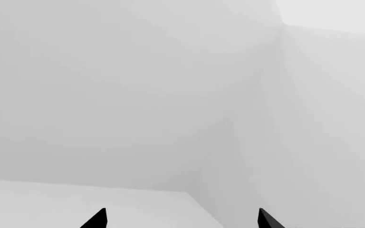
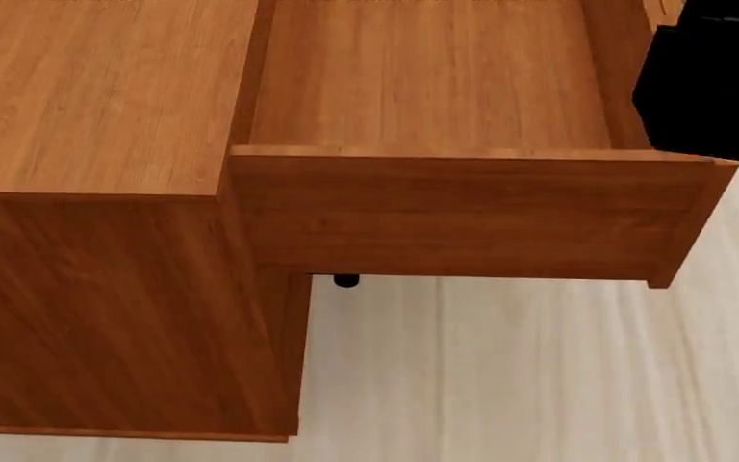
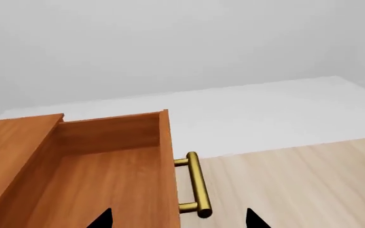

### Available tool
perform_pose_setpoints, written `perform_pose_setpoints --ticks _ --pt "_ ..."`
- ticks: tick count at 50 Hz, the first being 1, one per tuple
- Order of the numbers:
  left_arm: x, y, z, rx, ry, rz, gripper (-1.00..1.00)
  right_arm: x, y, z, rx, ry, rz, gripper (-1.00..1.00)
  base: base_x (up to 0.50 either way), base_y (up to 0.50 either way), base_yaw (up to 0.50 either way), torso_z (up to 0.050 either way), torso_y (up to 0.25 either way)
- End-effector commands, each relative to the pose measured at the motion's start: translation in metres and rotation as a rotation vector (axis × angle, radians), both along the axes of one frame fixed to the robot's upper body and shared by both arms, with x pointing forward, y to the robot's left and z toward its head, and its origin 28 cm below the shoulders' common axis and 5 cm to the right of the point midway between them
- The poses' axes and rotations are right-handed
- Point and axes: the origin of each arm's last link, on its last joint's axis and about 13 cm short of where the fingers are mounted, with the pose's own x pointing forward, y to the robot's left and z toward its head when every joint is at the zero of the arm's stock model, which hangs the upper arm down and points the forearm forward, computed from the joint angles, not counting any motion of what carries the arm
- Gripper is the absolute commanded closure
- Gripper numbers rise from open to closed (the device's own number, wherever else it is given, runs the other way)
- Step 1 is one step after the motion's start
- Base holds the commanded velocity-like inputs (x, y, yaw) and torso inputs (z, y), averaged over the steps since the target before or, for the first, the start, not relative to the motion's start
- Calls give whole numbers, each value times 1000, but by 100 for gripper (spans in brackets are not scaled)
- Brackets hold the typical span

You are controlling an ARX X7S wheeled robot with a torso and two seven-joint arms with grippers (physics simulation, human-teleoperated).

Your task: Close the bottom drawer of the cabinet and open the top drawer.

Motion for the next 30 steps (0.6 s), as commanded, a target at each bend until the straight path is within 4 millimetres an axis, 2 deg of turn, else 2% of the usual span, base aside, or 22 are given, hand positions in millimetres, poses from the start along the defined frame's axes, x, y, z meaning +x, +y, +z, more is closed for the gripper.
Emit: perform_pose_setpoints --ticks 1,10,19,26,30 --pt "0 -1 0 18 6 3 -100 -19 14 -27 -63 -75 39 -100 0 0 0 0 0" --pt "0 -2 1 47 7 16 -100 -20 17 -46 -66 -81 67 -100 0 0 0 0 0" --pt "0 -1 1 16 25 -3 -100 -18 13 -48 -52 -100 55 -100 0 0 0 0 0" --pt "-37 2 22 60 7 44 -100 -16 10 -49 -46 -102 52 -100 0 0 0 0 0" --pt "-67 2 42 119 -25 56 -100 -13 10 -52 -37 -101 52 -100 0 0 0 0 0"
